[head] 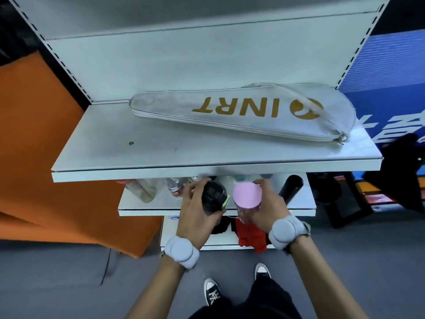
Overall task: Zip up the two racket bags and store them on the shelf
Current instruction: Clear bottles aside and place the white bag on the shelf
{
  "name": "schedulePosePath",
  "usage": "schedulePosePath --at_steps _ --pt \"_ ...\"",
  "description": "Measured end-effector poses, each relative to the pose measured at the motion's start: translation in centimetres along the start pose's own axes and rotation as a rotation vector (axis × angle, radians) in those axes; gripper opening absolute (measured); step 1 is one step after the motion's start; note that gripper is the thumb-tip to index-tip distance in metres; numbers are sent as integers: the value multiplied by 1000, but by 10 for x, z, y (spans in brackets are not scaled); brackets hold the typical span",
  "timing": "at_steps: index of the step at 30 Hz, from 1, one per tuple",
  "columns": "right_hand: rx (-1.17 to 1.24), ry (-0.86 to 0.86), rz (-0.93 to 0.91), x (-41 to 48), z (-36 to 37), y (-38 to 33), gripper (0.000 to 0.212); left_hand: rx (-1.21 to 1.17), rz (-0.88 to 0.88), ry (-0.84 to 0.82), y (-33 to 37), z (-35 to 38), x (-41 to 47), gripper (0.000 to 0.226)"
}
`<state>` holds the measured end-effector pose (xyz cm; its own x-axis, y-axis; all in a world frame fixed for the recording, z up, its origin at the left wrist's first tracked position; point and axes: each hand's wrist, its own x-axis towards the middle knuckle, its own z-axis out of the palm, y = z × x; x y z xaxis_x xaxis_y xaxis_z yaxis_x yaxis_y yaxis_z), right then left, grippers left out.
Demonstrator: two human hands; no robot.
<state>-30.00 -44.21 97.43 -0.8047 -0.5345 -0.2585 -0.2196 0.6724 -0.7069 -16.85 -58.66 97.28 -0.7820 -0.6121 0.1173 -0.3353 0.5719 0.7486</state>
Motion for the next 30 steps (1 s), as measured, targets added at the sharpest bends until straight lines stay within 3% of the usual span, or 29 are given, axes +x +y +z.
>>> schedulePosePath --at_steps 11,30 --pt "158 136 119 53 33 81 70 -90 -154 0 -42 92 26 90" --pt "245 241 139 132 74 150 75 -183 -290 110 -88 170 66 74"
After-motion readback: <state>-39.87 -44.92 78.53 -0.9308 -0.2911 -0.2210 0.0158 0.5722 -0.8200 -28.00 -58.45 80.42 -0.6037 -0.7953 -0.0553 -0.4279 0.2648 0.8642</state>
